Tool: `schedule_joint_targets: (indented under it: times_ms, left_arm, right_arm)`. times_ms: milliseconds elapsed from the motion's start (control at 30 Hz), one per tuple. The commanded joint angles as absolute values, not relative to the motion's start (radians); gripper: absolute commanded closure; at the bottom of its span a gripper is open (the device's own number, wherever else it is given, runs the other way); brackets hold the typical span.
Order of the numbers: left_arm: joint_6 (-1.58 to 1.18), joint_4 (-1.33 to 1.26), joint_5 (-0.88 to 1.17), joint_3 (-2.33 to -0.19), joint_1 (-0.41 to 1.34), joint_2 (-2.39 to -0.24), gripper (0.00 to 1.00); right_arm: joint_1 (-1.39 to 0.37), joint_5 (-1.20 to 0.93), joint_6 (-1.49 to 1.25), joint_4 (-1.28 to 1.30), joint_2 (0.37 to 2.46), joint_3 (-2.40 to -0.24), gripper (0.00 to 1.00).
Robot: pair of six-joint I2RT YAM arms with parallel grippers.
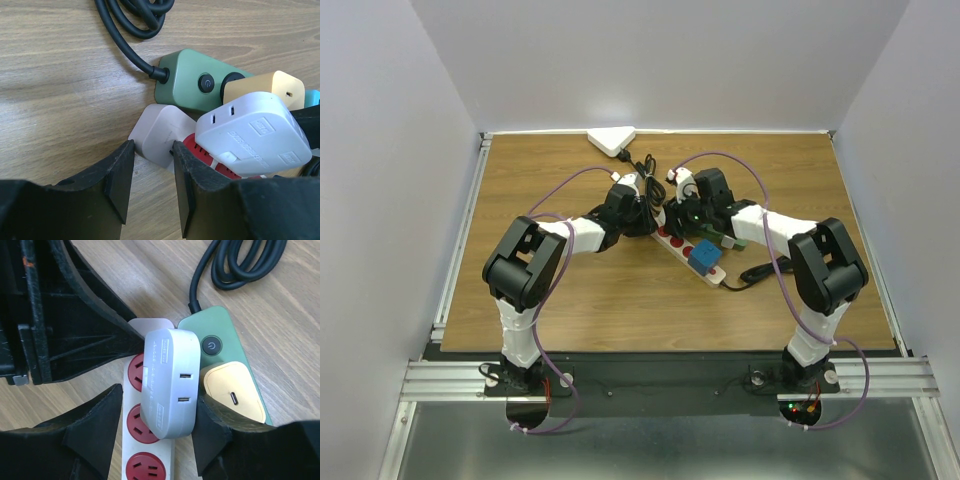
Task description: Insert the plug
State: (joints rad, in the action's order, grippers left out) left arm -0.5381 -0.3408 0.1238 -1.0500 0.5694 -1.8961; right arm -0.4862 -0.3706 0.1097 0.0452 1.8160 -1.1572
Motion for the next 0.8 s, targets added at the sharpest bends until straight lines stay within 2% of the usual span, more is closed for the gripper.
schedule_joint_targets:
  times_ms: [0, 367, 767]
  left_arm:
    - [-0.511, -0.31, 0.13, -1.068, 0.577, -1.908, 0.55]
    - [-0.514, -0.311, 0.133, -1.062, 0.577, -1.911, 0.55]
    - [-0.511, -0.313, 0.143, -1.06, 0.575, -1.914, 0.55]
  right_arm:
    - [-0.495, -0.327, 0.124, 0.031, 1.824, -1.206, 0.41]
    - [-0.495, -0.295, 0.117, 0.008, 1.841, -1.216, 0.47]
    - [-0.499, -0.322, 0.107, -0.028, 1.876, -1.232, 0.63]
